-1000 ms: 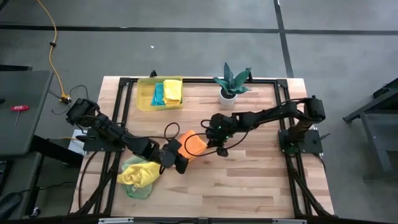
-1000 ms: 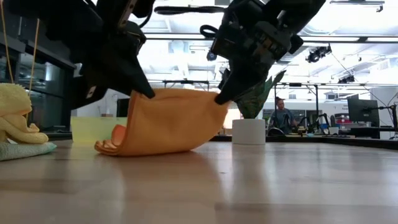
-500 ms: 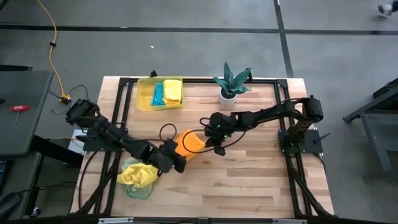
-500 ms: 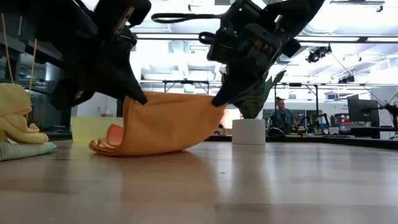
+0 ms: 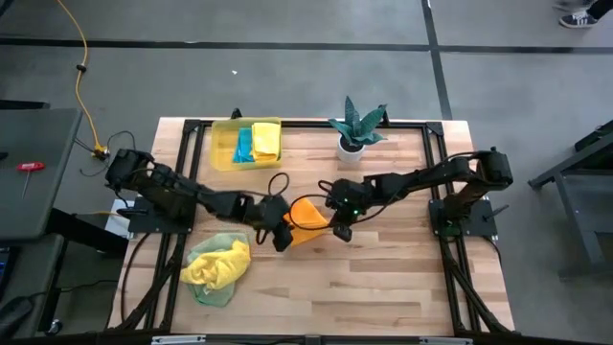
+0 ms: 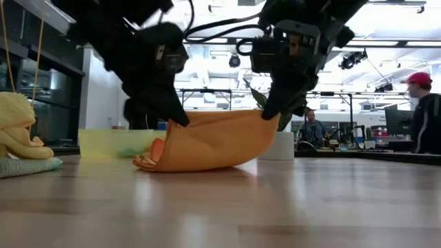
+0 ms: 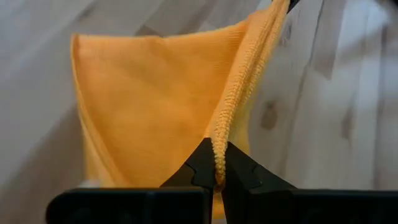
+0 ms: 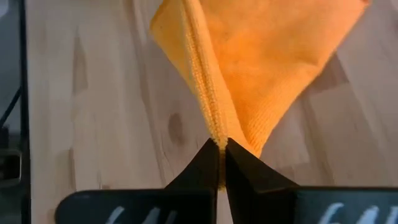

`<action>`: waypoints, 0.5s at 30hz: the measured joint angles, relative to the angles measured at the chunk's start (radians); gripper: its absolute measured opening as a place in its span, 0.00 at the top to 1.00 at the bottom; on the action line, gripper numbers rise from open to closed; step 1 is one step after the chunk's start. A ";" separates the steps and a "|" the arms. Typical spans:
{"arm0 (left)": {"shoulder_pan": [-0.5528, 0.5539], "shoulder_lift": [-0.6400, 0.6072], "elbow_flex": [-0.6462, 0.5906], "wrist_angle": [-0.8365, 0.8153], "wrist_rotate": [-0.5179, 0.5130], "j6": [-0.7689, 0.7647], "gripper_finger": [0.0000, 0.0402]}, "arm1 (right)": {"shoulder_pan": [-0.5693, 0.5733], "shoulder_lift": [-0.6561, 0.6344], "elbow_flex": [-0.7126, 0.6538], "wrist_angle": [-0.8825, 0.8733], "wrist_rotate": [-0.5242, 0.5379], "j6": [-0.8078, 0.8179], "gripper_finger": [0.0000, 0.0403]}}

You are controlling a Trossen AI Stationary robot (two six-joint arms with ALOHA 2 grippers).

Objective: Fold microfiber towels
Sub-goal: Fold the orange microfiber cloth

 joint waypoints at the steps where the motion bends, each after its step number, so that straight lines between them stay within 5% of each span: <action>1: 0.023 0.000 0.000 0.000 0.024 0.046 1.00 | 0.014 -0.003 -0.009 0.011 0.022 0.039 1.00; 8: 0.143 0.000 0.004 -0.010 0.142 0.327 1.00 | 0.130 -0.005 -0.071 0.177 0.176 0.329 1.00; 15: 0.195 0.018 0.100 -0.044 0.147 0.583 1.00 | 0.206 -0.005 -0.071 0.242 0.313 0.503 1.00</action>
